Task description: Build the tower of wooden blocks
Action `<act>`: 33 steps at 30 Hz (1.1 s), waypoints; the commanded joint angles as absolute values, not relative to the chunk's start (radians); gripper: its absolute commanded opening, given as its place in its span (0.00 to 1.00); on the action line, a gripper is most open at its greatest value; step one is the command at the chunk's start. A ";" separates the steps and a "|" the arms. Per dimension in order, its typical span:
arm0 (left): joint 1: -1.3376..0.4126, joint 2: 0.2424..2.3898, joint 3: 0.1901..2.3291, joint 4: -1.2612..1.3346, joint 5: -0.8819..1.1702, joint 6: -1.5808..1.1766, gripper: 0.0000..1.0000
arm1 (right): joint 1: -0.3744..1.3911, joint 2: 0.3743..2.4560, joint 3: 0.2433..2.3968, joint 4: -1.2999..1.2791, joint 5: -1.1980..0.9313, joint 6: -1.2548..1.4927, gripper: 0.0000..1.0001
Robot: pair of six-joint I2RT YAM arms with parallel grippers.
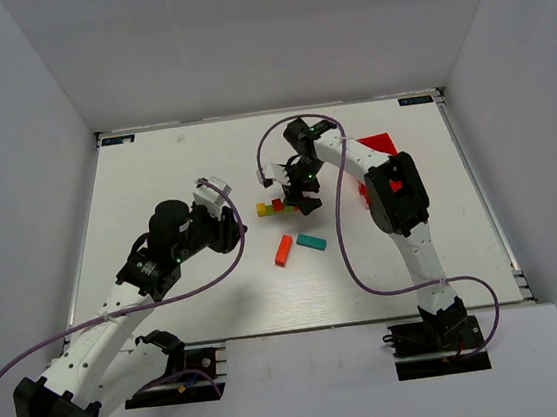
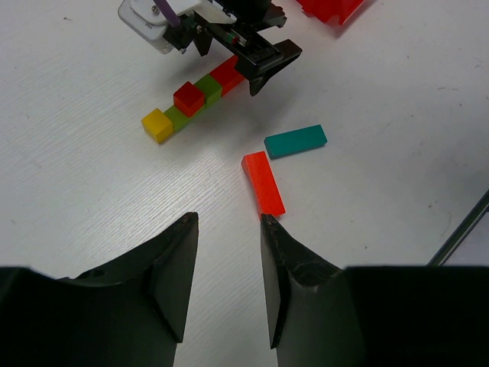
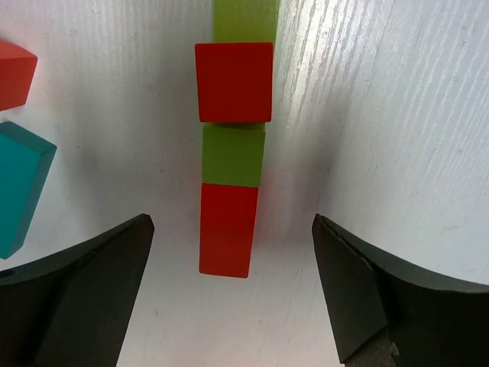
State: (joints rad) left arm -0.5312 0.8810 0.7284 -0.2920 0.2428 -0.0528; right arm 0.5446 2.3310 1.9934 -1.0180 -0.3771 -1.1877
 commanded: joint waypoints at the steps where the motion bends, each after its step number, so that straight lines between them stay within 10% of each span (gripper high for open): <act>1: -0.526 0.876 0.750 -0.290 0.233 -0.054 0.49 | 0.545 2.316 1.983 -1.014 -0.396 -1.193 0.90; 24: -0.526 0.856 0.741 -0.290 0.215 -0.044 0.49 | 0.532 1.955 1.786 -0.882 -0.393 -1.105 0.90; 33: -0.526 0.847 0.741 -0.290 0.196 -0.044 0.38 | 0.532 1.562 1.321 -0.422 -0.394 -0.624 0.88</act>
State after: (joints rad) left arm -0.5312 0.8700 0.7284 -0.2920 0.2142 -0.0494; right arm 0.5362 1.6211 1.4063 -0.5896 -0.3569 -0.8268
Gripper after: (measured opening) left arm 0.404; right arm 0.892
